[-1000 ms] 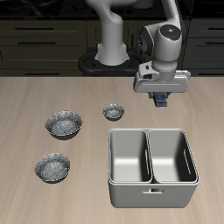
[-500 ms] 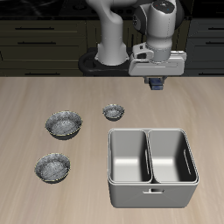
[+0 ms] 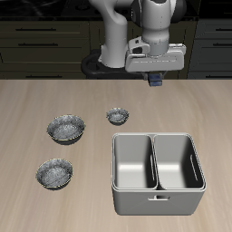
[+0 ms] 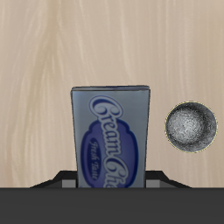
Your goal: Place the cream cheese in the middle-sized bowl
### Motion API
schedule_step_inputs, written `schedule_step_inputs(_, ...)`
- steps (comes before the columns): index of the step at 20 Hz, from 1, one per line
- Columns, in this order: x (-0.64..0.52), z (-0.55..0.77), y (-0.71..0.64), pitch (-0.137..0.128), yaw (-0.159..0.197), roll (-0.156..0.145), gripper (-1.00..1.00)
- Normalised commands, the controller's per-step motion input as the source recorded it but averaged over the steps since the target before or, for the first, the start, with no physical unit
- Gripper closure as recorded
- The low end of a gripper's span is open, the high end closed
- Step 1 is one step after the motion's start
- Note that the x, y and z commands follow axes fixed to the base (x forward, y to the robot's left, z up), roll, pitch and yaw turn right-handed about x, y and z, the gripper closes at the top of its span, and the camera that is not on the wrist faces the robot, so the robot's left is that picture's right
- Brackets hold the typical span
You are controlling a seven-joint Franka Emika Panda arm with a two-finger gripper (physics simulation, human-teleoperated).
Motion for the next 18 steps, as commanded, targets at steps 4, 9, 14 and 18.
schedule_step_inputs(4, 0.18, 0.36, -0.46, -0.023, 0.002, -0.012, 1.00)
schedule_step_inputs(9, 0.22, 0.34, -0.54, -0.015, -0.013, -0.024, 1.00)
schedule_step_inputs(14, 0.25, 0.16, -0.50, 0.061, -0.063, 0.014, 1.00)
schedule_step_inputs(18, 0.23, 0.10, -0.36, -0.001, 0.011, 0.019, 1.00)
